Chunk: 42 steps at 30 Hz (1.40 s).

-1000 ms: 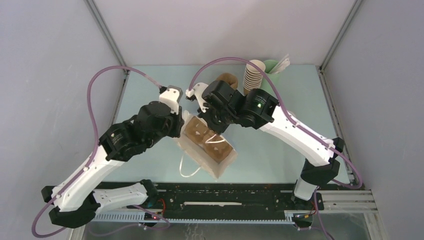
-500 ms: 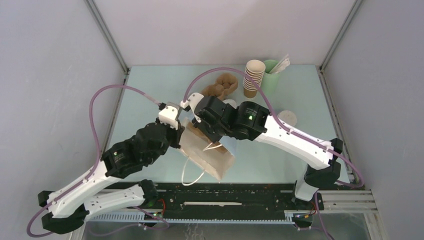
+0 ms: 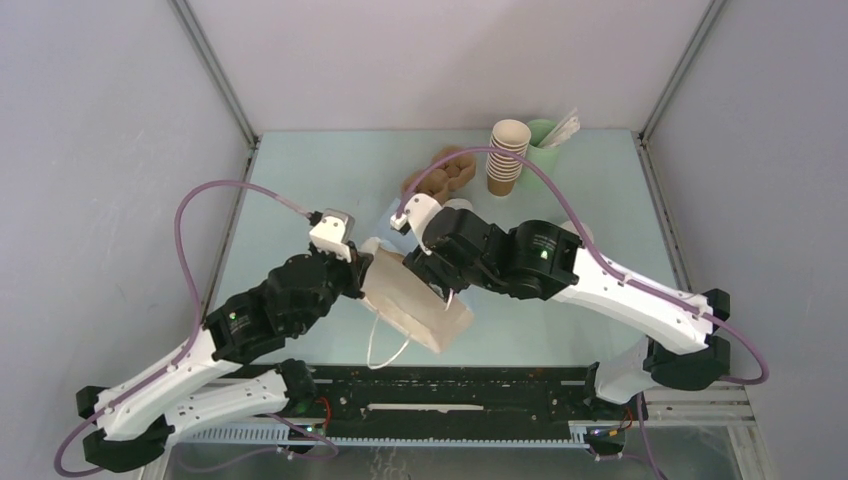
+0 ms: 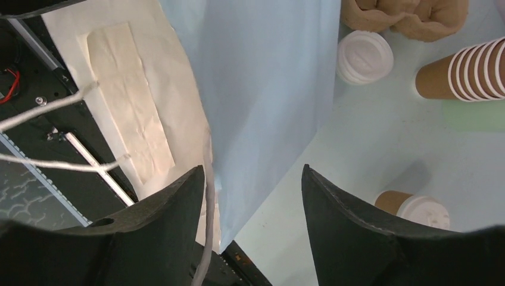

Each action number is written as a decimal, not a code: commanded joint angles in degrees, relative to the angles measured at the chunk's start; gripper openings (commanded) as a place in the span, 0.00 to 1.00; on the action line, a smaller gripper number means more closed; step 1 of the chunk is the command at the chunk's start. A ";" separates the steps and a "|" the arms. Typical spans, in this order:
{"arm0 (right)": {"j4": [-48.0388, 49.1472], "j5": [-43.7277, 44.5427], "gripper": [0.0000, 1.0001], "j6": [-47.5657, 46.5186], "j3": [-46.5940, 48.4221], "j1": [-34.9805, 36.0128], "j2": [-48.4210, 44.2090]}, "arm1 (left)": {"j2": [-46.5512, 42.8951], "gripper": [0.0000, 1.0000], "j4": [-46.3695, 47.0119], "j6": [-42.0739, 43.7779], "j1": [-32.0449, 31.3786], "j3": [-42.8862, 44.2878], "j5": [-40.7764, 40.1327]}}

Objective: Pack the takeout coffee

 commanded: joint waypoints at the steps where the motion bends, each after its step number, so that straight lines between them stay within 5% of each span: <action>1: 1.58 1.09 0.71 -2.02 -0.66 1.07 -2.79 | 1.57 0.00 -1.39 -5.98 -0.47 2.87 -2.18; 12: 4.80 -7.08 0.76 -1.36 -0.48 1.27 -8.20 | 0.91 0.00 -5.68 -11.58 -0.48 4.43 -4.40; 25: 4.85 1.54 0.78 5.83 0.51 -3.24 -12.12 | -0.47 0.00 -7.39 -14.34 -0.47 1.23 -7.20; 30: 5.51 1.73 0.79 9.66 -4.75 -13.49 -19.13 | -2.04 0.00 -8.11 -15.26 -0.52 -0.38 -7.68; 33: 8.43 1.85 0.88 11.11 -11.05 -19.99 -25.30 | -2.76 0.00 -8.85 -15.20 -0.48 -0.88 -8.66; 37: 13.30 -7.59 0.90 10.43 -17.58 -27.67 -32.09 | -2.82 0.00 -9.49 -13.77 -0.48 -0.56 -9.97; 42: 13.40 -8.88 0.97 8.73 -25.18 -37.16 -33.43 | -2.27 0.00 -10.06 -13.16 -0.41 0.28 -9.67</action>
